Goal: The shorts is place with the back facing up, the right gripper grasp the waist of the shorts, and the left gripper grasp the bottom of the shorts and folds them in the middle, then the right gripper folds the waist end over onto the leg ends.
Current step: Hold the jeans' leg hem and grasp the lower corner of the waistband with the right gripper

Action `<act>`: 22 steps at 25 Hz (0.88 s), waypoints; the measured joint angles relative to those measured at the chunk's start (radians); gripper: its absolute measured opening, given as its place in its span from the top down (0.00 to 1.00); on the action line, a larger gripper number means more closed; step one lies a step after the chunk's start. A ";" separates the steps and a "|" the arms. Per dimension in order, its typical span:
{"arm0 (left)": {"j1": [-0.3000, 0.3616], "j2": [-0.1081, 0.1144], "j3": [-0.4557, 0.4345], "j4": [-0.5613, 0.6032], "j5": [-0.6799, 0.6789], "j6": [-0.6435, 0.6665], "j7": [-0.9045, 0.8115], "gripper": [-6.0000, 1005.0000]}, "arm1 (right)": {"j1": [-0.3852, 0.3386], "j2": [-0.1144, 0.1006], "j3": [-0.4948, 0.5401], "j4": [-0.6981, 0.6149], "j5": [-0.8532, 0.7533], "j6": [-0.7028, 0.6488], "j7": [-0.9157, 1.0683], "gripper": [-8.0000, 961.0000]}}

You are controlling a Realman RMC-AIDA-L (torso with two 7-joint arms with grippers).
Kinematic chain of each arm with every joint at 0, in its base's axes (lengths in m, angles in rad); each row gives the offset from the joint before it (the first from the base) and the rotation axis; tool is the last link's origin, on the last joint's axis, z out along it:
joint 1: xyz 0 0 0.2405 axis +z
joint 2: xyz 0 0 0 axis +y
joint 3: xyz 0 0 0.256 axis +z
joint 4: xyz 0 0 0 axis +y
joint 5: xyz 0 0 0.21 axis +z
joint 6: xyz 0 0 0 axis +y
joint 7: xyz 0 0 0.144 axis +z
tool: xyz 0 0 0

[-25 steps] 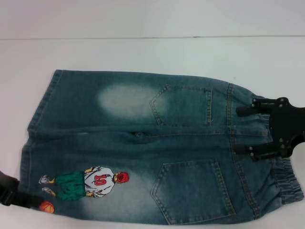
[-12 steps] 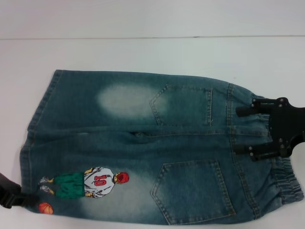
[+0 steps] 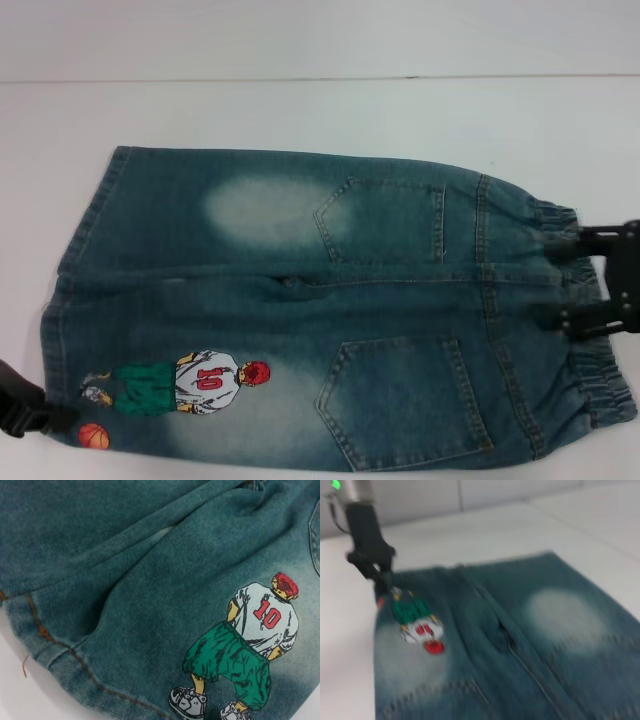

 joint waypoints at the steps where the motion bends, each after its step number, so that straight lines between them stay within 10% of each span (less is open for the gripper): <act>1: -0.001 0.001 0.002 0.000 0.000 -0.001 0.000 0.99 | 0.003 -0.001 0.000 -0.018 -0.030 -0.006 0.032 0.05; 22: -0.009 -0.001 0.053 0.017 -0.001 0.003 0.011 0.99 | 0.128 -0.001 -0.057 -0.090 -0.549 -0.190 0.431 0.05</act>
